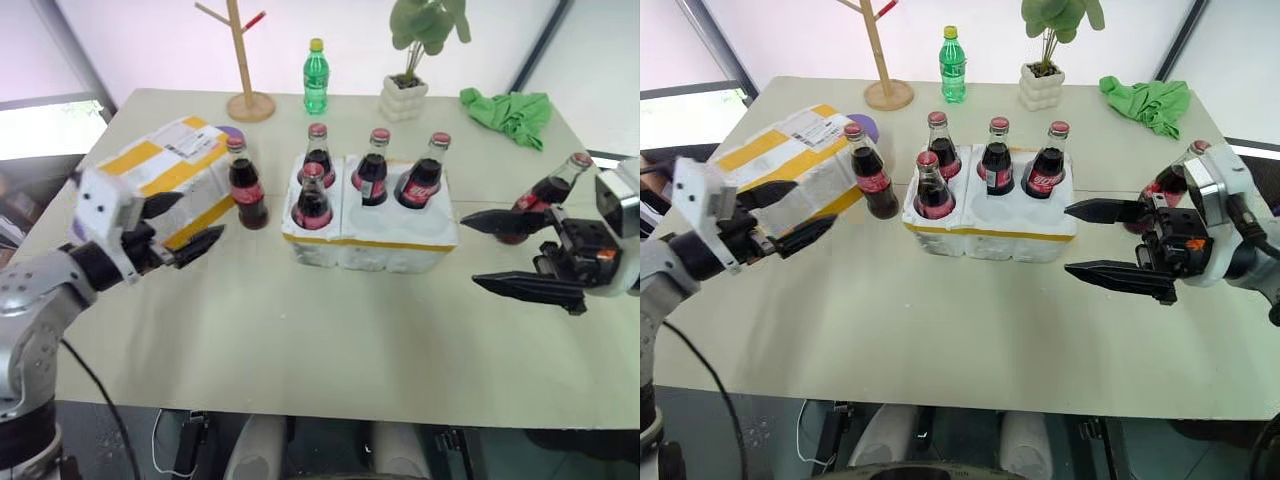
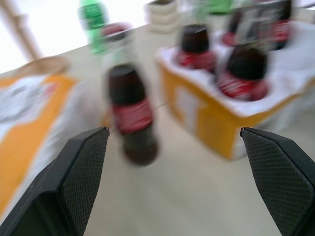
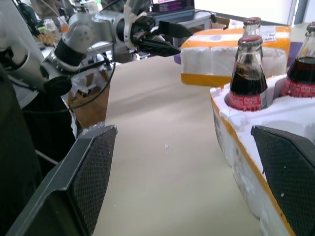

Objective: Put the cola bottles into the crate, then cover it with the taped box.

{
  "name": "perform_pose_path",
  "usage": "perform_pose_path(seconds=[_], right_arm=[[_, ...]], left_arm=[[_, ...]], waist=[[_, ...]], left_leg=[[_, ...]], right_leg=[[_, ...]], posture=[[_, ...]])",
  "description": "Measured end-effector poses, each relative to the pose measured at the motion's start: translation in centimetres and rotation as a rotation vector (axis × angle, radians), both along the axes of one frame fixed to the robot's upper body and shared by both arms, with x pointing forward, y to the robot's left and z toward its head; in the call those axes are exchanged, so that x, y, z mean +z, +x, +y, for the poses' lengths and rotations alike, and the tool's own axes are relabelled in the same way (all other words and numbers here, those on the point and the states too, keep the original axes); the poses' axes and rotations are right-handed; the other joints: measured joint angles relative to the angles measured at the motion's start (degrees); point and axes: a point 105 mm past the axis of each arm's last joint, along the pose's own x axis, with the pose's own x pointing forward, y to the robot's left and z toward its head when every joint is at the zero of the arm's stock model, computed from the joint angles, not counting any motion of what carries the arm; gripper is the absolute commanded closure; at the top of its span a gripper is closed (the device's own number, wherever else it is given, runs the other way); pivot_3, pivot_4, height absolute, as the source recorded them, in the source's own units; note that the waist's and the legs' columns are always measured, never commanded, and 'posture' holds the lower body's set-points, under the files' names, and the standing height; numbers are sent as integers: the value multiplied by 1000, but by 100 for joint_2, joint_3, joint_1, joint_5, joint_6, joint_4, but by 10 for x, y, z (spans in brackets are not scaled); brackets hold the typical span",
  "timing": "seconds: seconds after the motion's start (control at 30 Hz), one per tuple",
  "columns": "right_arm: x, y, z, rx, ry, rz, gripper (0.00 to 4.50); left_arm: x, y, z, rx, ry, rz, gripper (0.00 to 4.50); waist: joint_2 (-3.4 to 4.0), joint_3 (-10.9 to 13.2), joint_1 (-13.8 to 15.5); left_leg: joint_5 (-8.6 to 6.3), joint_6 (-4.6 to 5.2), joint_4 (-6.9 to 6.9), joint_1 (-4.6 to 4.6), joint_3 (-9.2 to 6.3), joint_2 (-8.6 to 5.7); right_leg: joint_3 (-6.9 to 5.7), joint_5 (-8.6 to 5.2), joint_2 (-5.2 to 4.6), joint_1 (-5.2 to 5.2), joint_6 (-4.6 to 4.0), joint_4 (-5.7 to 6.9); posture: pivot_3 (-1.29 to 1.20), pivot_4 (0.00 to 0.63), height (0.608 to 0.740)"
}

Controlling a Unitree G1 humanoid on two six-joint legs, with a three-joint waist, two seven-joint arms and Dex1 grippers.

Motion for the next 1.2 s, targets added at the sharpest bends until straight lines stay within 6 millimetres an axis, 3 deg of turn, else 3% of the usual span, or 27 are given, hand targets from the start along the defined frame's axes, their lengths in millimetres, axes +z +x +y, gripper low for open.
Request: perform_pose_path(seconds=[0.13, 0.23, 0.47, 0.93, 1.03, 1.2], right_arm=[[6, 8, 1, 10, 5, -9, 0], [9, 11, 1, 15, 12, -9, 0], [16, 12, 0, 27, 13, -3, 0], [18, 7, -2, 18, 25, 13, 0], [19, 6, -2, 17, 27, 9, 0], [20, 3, -2, 16, 28, 6, 0]], left_arm=[[3, 18, 11, 106, -73, -64, 32], [5, 34, 7, 112, -103, -94, 32], [-15, 68, -3, 86, -121, -60, 32], [-34, 70, -29, -67, -96, -2, 32], [-39, 77, -35, -82, -98, 16, 32], [-31, 93, -34, -66, -97, -10, 32]], waist=[[0, 0, 1], [-1, -1, -18], [-1, -1, -27], [-1, -1, -27], [-1, -1, -25], [-1, -1, -25]], left_leg=[[0, -2, 3, -1, 1, -2], [2, -2, 3, 0, -1, -2], [2, -1, -12, -10, 1, -2], [2, -2, -4, -12, 3, -2], [2, -2, -4, -12, 3, -2], [2, -2, -4, -12, 3, -3]], right_leg=[[0, 4, 0, 2, 0, -3], [0, 20, 3, 0, -6, -2], [1, 23, 5, -17, 14, -3], [1, 24, 4, -15, 15, -6], [1, 24, 4, -15, 15, -6], [1, 24, 3, -15, 16, -6]], posture=[[0, 150, 740], [0, 150, 740], [0, 150, 740], [0, 150, 740], [0, 150, 740], [0, 150, 740]])
